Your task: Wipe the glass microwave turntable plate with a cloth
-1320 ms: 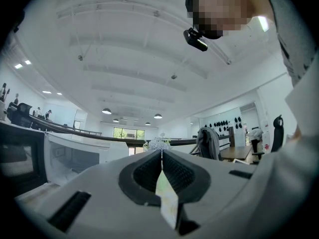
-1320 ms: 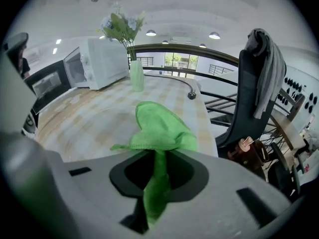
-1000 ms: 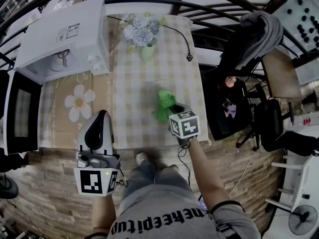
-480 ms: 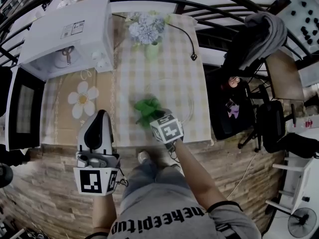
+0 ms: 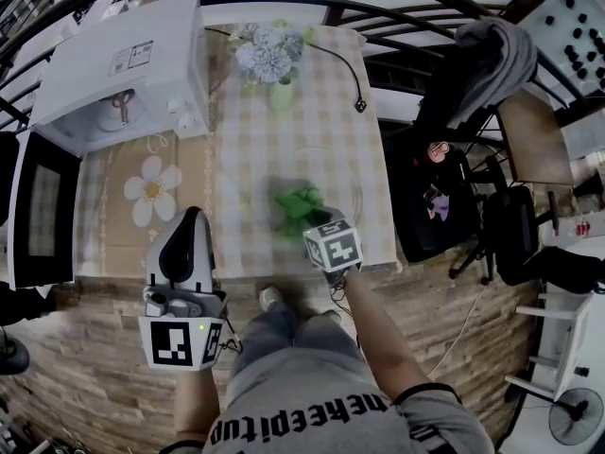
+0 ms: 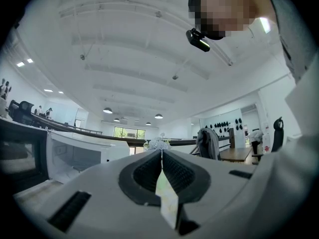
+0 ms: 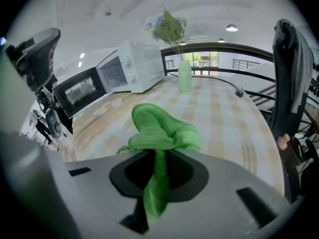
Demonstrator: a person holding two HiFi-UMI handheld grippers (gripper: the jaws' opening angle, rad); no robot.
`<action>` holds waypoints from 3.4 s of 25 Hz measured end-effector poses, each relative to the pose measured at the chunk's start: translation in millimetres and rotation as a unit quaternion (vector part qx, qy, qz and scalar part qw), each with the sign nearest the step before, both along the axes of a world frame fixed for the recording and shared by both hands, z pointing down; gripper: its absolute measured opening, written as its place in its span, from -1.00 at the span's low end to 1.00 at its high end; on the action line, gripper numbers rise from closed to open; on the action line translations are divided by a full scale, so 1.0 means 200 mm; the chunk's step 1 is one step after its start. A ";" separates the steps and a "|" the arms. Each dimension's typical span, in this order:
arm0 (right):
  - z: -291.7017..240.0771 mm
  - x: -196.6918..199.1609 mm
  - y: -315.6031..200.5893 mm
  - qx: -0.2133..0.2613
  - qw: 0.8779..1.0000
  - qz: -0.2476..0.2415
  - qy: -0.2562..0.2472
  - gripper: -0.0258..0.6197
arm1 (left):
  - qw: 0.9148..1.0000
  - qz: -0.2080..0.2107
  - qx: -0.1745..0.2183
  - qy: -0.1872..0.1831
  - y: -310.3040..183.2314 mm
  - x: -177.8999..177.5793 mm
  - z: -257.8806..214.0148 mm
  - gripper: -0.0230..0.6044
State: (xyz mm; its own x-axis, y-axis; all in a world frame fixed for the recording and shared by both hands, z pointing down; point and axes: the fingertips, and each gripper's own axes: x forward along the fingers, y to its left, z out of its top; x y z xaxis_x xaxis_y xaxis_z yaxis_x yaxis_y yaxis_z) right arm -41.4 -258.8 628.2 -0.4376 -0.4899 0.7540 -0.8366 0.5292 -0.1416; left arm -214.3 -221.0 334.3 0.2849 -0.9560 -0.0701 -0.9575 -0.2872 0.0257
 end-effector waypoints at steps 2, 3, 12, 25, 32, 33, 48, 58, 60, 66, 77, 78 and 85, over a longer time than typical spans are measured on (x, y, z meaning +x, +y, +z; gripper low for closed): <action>0.00 0.08 -0.01 0.001 1.000 0.017 0.003 -0.74 | 1.000 0.004 0.001 0.000 0.00 0.01 0.00 -0.89; 0.00 0.12 -0.02 0.001 1.000 0.025 0.005 -0.74 | 1.000 0.005 0.001 0.000 0.00 0.02 0.00 -0.89; 0.01 0.46 -0.05 0.004 0.995 0.093 0.032 -0.74 | 1.000 0.011 0.003 0.000 0.01 0.04 -0.01 -0.89; -0.02 0.62 -0.04 -0.001 0.990 0.126 0.062 -0.74 | 1.000 0.011 0.003 0.002 0.03 0.04 -0.02 -0.89; -0.11 0.10 0.10 -0.003 0.999 0.030 -0.024 -0.73 | 1.000 0.009 0.003 0.003 0.04 0.04 -0.02 -0.89; -0.11 0.03 0.12 -0.003 0.999 0.014 -0.030 -0.73 | 1.000 0.009 0.003 0.002 0.05 0.04 -0.02 -0.89; -0.01 -0.08 0.23 -0.006 0.999 -0.033 -0.011 -0.74 | 1.000 0.003 0.005 0.001 0.11 0.03 -0.03 -0.89; 0.00 0.20 0.21 0.000 1.000 0.019 0.002 -0.74 | 1.000 -0.002 0.007 0.001 0.13 0.03 -0.04 -0.89; 0.00 0.25 0.20 0.002 1.000 0.031 0.005 -0.74 | 1.000 -0.003 0.007 0.001 0.13 0.04 -0.04 -0.89; 0.00 0.42 0.18 0.007 0.998 0.063 0.012 -0.73 | 1.000 -0.003 0.006 -0.001 0.13 0.07 -0.04 -0.89; 0.01 0.65 0.15 0.015 0.996 0.087 0.031 -0.73 | 1.000 -0.009 0.009 -0.005 0.17 0.16 -0.07 -0.89; 0.01 0.67 0.15 0.014 0.995 0.091 0.027 -0.73 | 1.000 -0.010 0.009 -0.006 0.18 0.16 -0.07 -0.89; -0.04 0.64 0.16 0.015 0.996 0.086 0.009 -0.73 | 1.000 -0.022 0.013 -0.008 0.28 0.22 -0.11 -0.89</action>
State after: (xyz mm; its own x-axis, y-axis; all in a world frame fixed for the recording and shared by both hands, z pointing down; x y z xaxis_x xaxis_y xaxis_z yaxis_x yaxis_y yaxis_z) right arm 87.0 -227.1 620.1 -0.3319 -0.5785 0.7451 -0.9176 0.3812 -0.1127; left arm -170.6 -164.7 311.8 0.2442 -0.9655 -0.0908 -0.9694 -0.2455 0.0034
